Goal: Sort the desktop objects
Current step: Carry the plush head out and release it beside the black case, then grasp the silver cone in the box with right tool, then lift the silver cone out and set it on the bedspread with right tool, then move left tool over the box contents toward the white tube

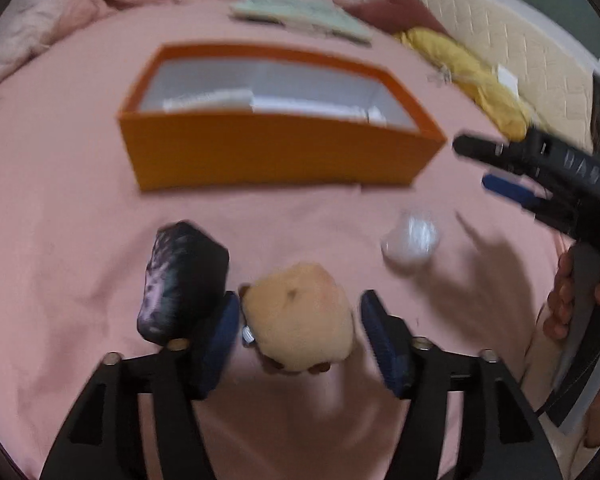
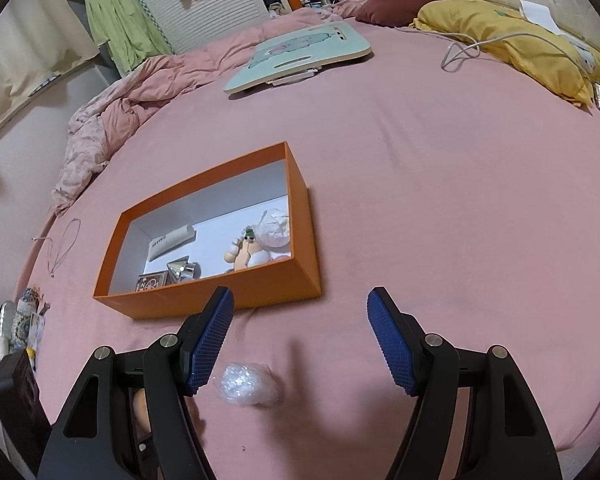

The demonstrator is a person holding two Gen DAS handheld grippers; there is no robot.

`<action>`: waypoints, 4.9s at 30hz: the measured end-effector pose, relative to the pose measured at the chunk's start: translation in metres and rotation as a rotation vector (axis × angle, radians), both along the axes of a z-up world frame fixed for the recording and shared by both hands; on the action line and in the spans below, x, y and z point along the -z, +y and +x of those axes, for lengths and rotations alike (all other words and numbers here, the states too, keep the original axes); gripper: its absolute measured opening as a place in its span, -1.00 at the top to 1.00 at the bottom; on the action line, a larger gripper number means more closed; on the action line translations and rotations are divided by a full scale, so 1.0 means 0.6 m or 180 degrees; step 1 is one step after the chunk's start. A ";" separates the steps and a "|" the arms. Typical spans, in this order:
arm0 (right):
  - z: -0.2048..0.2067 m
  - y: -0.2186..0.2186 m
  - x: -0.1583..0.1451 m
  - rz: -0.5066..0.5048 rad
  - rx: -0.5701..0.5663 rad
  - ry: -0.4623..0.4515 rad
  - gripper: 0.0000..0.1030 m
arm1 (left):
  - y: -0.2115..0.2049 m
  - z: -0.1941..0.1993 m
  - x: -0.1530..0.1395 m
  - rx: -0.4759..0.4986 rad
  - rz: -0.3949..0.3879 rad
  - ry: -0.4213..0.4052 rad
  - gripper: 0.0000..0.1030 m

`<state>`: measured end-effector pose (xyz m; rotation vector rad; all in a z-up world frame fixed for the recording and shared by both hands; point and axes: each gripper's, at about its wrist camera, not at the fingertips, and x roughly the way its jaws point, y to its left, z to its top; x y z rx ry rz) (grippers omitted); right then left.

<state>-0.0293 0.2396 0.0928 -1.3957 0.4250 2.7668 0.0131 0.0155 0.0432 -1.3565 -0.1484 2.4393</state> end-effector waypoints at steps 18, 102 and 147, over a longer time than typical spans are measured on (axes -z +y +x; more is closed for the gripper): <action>-0.043 -0.108 -0.056 -0.0115 -0.0961 0.0105 -0.36 | -0.104 -0.032 -0.066 -0.0923 0.0314 0.0684 -0.65; 0.062 0.011 -0.015 -0.1165 -0.0198 0.0127 -0.12 | 0.074 -0.336 -0.021 -0.0377 -0.0951 -0.0311 -0.48; 0.057 0.003 -0.009 -0.1530 -0.0371 0.0092 -0.12 | 0.020 -0.369 0.016 -0.0268 -0.0329 -0.0667 -0.48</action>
